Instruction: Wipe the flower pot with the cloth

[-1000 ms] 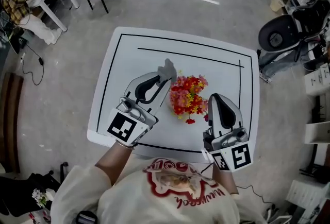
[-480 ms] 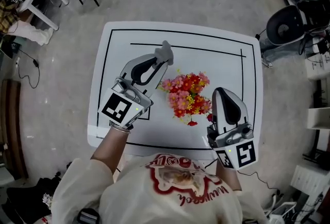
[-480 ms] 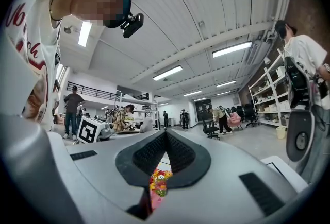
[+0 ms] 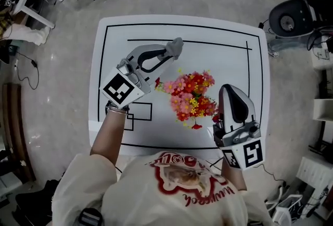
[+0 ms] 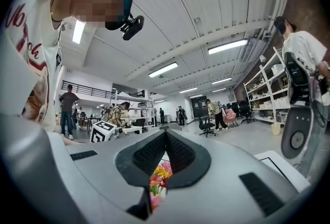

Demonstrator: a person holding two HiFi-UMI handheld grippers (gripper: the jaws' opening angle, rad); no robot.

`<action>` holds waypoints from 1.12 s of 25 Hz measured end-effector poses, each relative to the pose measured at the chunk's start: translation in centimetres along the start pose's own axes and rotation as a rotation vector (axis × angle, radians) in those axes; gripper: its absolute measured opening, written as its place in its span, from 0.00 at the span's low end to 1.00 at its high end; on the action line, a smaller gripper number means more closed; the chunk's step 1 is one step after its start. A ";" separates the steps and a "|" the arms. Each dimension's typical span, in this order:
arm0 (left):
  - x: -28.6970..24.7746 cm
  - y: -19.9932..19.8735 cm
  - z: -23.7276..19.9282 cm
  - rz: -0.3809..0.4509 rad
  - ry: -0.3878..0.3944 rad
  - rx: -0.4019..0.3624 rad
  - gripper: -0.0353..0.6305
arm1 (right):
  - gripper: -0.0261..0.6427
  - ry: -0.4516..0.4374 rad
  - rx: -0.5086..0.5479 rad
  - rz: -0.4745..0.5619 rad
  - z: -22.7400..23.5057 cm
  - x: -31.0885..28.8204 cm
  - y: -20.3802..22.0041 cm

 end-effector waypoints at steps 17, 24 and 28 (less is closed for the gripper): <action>-4.4 7.3 1.1 0.028 0.326 0.158 0.14 | 0.04 0.053 -0.043 -0.040 0.6 0.0 1.6; -5.3 9.4 3.0 -0.046 0.421 0.157 0.14 | 0.04 0.052 -0.077 -0.021 0.4 -0.6 1.5; -5.3 9.5 3.3 -0.046 0.449 0.147 0.14 | 0.04 0.051 -0.078 -0.024 0.4 -0.7 1.5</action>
Point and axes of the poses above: the fingertips, and each gripper's own axes: x backward along the fingers, z to its right, y out of its underside, the point moved 3 cm from there along x, backward along the fingers, and after that the axes turned 9 degrees about y, right-handed, at the moved point
